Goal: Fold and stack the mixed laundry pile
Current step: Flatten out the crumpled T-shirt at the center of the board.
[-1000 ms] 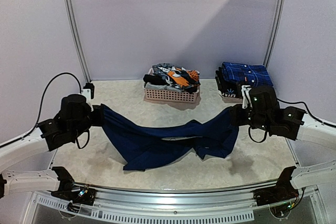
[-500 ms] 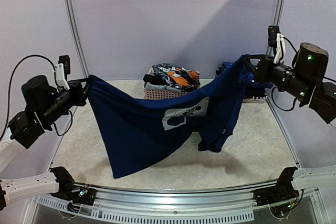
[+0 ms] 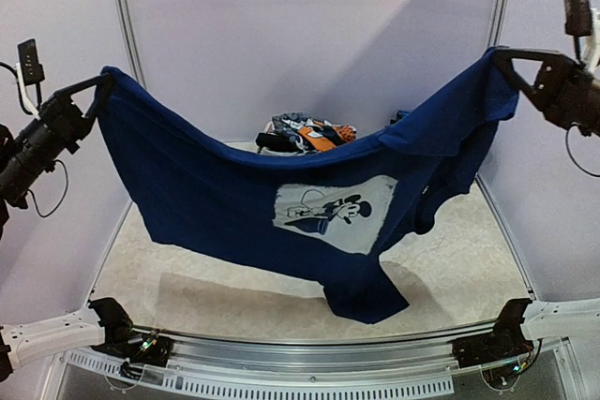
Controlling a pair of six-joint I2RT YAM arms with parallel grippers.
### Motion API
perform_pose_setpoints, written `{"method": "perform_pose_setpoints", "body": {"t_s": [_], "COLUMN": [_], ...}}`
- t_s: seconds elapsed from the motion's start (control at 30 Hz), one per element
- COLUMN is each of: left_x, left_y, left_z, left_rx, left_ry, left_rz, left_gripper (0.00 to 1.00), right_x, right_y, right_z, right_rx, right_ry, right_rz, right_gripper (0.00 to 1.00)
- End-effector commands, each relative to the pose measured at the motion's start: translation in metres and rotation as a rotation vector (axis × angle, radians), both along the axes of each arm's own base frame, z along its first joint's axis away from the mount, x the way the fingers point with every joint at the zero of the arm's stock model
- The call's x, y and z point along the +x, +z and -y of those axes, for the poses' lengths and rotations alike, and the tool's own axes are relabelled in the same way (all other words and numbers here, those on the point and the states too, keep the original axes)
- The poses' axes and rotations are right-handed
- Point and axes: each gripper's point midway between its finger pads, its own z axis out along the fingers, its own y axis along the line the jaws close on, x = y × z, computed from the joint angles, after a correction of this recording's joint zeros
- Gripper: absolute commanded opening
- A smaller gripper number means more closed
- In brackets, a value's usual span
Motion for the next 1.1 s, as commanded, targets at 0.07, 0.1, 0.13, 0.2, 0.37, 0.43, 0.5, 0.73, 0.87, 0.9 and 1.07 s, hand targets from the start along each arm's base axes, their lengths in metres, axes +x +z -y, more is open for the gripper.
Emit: {"method": "perform_pose_setpoints", "body": {"t_s": [0.07, 0.1, 0.13, 0.2, 0.37, 0.43, 0.5, 0.73, 0.87, 0.9, 1.07], "left_x": [-0.039, -0.043, -0.045, -0.042, 0.021, 0.067, 0.103, 0.18, 0.199, 0.204, 0.222], "left_y": [0.04, 0.044, 0.047, 0.049, 0.016, -0.026, -0.074, -0.282, -0.354, -0.364, -0.393], "left_z": [-0.004, -0.005, -0.005, -0.008, -0.017, -0.018, -0.015, -0.001, -0.008, -0.009, -0.007], "left_rx": [-0.031, -0.034, -0.037, -0.039, 0.065, 0.172, 0.283, 0.512, 0.553, 0.557, 0.585], "left_ry": [-0.115, -0.122, -0.127, -0.107, 0.148, 0.319, 0.433, 0.519, 0.552, 0.558, 0.566], "left_rz": [0.099, 0.108, 0.111, 0.098, -0.115, -0.275, -0.405, -0.83, -0.957, -0.97, -0.979], "left_gripper": [0.0, 0.0, 0.0, 0.0, 0.0, 0.0, 0.0, 0.0, 0.0, 0.0, 0.0], "right_x": [-0.053, -0.054, -0.052, -0.048, 0.029, 0.074, 0.121, 0.24, 0.281, 0.289, 0.321], "right_y": [0.045, 0.05, 0.055, 0.062, 0.046, 0.013, -0.034, -0.265, -0.355, -0.364, -0.408], "right_z": [0.031, 0.037, 0.043, 0.054, 0.077, 0.075, 0.062, 0.014, 0.015, 0.018, 0.027], "right_rx": [0.038, 0.047, 0.06, 0.088, 0.053, -0.064, -0.225, -0.587, -0.645, -0.631, -0.585], "right_ry": [0.086, 0.068, 0.035, -0.026, -0.433, -0.621, -0.78, -0.808, -0.806, -0.807, -0.789], "right_rz": [0.074, 0.079, 0.074, 0.066, -0.062, -0.152, -0.247, -0.689, -0.842, -0.864, -0.951], "right_gripper": [0.0, 0.0, 0.0, 0.0, 0.0, 0.0, 0.0, 0.0, 0.05, 0.06, 0.16]}}
